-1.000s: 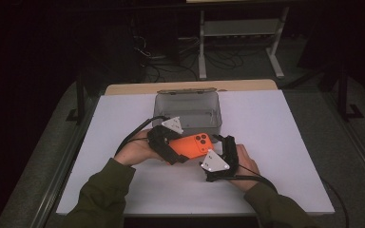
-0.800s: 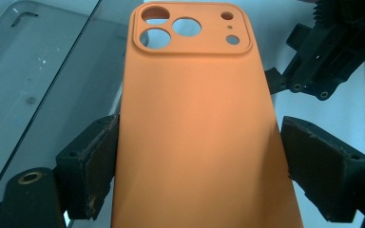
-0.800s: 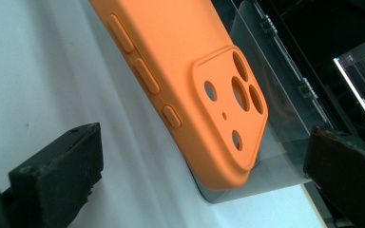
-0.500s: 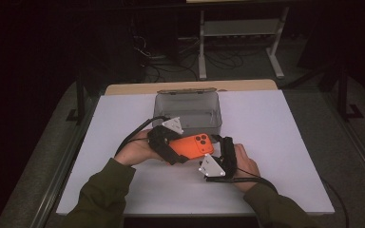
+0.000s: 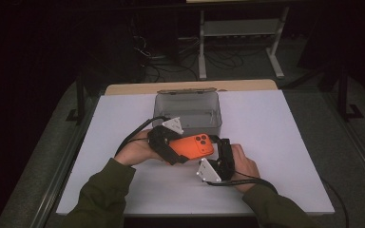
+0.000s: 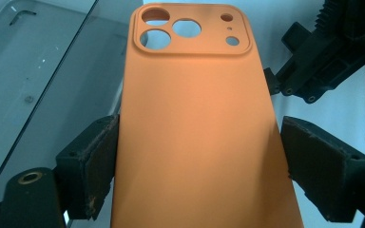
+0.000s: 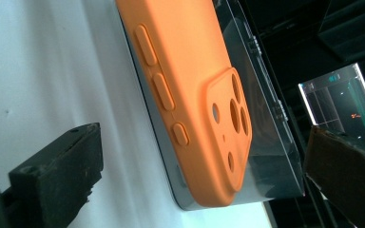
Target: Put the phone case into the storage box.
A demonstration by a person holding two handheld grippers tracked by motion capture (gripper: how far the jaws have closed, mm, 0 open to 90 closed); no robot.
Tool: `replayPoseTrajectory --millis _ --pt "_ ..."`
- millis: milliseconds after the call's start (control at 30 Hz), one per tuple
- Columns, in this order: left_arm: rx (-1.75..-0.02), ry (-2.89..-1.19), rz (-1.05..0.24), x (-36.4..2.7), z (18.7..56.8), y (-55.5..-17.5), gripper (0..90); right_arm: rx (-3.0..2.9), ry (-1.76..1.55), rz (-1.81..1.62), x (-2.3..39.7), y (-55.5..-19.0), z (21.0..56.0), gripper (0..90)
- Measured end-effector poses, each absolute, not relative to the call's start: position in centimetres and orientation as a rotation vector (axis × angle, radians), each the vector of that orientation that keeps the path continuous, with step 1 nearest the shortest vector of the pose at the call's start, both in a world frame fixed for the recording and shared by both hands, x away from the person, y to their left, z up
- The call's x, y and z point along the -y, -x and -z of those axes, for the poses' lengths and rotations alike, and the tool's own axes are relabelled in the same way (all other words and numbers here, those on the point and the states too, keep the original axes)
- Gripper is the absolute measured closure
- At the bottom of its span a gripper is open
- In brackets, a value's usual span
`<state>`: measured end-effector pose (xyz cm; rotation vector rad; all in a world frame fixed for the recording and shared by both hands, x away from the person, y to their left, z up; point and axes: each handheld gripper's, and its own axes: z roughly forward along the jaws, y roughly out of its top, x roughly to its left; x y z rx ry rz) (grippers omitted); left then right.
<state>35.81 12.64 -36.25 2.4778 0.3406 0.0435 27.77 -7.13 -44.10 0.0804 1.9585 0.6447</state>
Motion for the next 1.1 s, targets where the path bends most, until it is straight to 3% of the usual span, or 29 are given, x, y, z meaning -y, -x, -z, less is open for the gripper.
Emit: replayPoseTrajectory --millis 1100 --pt "-0.364 -2.459 -0.056 -13.0 35.9 -35.9 15.7 -1.860 0.030 -0.565 5.3 -26.9 44.0 0.0"
